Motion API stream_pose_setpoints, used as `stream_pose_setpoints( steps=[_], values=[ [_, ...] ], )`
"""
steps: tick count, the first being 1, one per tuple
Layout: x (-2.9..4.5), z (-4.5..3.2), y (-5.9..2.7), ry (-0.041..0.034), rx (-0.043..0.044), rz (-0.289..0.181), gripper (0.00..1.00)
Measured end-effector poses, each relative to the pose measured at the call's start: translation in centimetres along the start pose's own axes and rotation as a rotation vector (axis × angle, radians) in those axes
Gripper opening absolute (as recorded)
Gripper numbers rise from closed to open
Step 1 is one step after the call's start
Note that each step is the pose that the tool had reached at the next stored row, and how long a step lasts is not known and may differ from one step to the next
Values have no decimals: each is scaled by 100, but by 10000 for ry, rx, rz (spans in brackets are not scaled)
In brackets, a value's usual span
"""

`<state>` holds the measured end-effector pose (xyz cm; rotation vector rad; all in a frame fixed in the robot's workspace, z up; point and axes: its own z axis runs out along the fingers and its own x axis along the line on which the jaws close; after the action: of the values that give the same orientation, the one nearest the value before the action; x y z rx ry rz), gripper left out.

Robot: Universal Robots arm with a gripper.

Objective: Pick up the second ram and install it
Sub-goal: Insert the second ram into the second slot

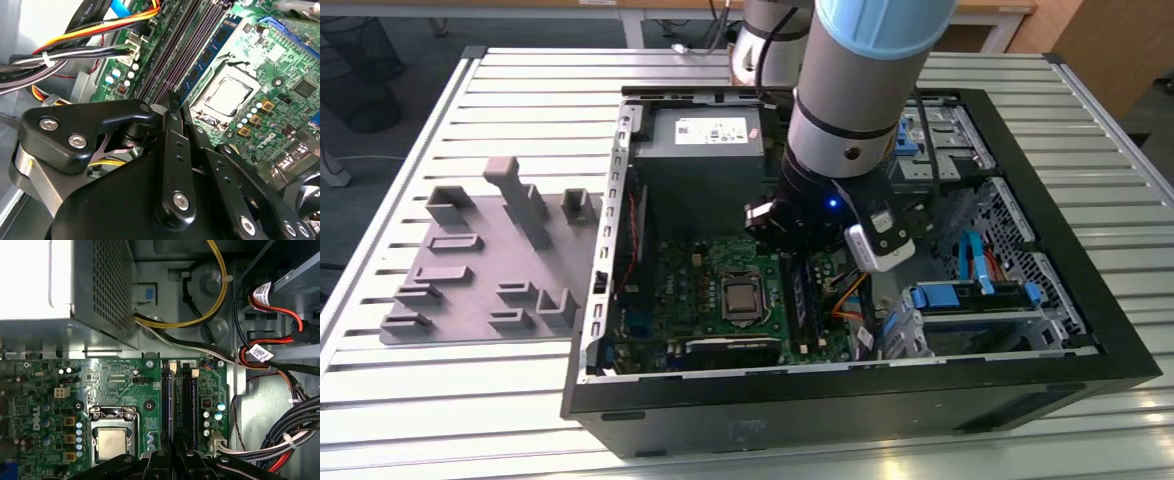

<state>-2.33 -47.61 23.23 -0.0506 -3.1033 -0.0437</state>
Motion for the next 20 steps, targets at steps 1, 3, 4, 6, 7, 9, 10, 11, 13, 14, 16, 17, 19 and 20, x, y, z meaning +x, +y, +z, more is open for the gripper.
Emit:
stream_pose_setpoints(
  steps=[1, 3, 4, 6, 7, 9, 10, 11, 13, 14, 16, 17, 19, 20],
  values=[
    [-1, 13, -5, 0, -3, 30, 14],
    [-2, 40, -17, -1, -7, 60, 14],
    [-3, 56, -20, -1, -8, 60, 14],
    [-4, 85, -23, -1, -8, 60, 14],
    [-4, 95, -24, -1, -6, 60, 14],
    [-3, 108, -33, 1, -19, 53, 14],
    [-4, 115, -38, 2, -39, 29, 14],
    [-5, 122, -43, 2, -52, 3, 14],
    [-4, 129, -46, 3, -55, -9, 14],
    [-4, 129, -46, 3, -55, -9, 14],
    [-4, 129, -47, 3, -54, -10, 14],
    [-4, 130, -47, 3, -55, -10, 14],
    [-4, 130, -47, 3, -54, -10, 14],
    [-4, 130, -47, 4, -54, -10, 14]
  ],
)
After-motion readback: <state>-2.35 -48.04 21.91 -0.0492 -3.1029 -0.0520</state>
